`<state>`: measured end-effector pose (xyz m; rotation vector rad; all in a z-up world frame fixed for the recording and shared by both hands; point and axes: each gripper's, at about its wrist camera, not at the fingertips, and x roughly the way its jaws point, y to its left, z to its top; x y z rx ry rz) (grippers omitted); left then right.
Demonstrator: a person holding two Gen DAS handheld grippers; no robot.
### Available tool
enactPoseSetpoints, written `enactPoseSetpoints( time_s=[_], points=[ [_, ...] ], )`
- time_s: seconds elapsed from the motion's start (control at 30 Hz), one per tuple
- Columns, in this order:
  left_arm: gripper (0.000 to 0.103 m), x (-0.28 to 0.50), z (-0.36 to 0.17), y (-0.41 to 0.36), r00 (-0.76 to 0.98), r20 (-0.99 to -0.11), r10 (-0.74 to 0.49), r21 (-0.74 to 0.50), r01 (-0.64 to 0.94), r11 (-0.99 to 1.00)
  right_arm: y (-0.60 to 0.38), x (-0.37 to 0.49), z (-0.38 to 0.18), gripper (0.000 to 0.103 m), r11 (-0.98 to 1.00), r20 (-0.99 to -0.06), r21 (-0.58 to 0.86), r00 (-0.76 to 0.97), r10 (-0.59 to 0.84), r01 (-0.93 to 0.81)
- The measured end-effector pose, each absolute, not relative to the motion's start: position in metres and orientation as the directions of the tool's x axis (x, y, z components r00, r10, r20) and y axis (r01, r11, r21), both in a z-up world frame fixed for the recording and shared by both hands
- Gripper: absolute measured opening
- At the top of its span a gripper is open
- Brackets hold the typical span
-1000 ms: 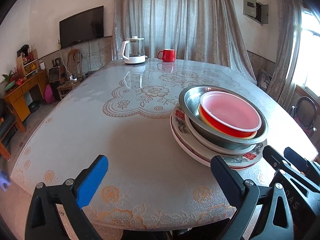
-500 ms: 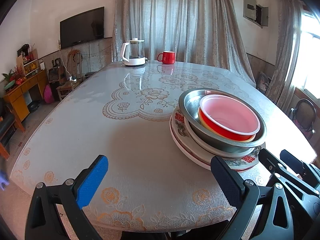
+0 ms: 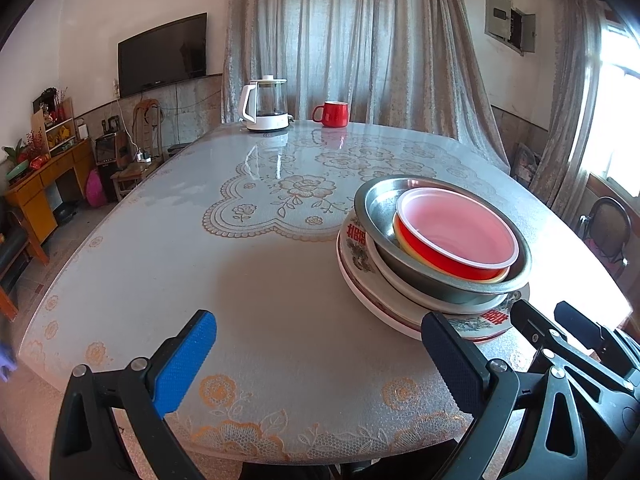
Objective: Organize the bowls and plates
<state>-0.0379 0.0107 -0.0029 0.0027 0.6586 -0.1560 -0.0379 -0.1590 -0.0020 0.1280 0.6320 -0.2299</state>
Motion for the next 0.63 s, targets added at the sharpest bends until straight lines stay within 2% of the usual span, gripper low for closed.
enactPoseSetpoints(
  time_s=[0.63],
  points=[
    [0.102,-0.0371,-0.0052,0.0127,0.768,-0.618,-0.167,-0.072,0.157,0.985,-0.1584,-0.0370,-0.0058,0.055,0.970,-0.609,0.051,0.777,-0.158,0.238]
  ],
)
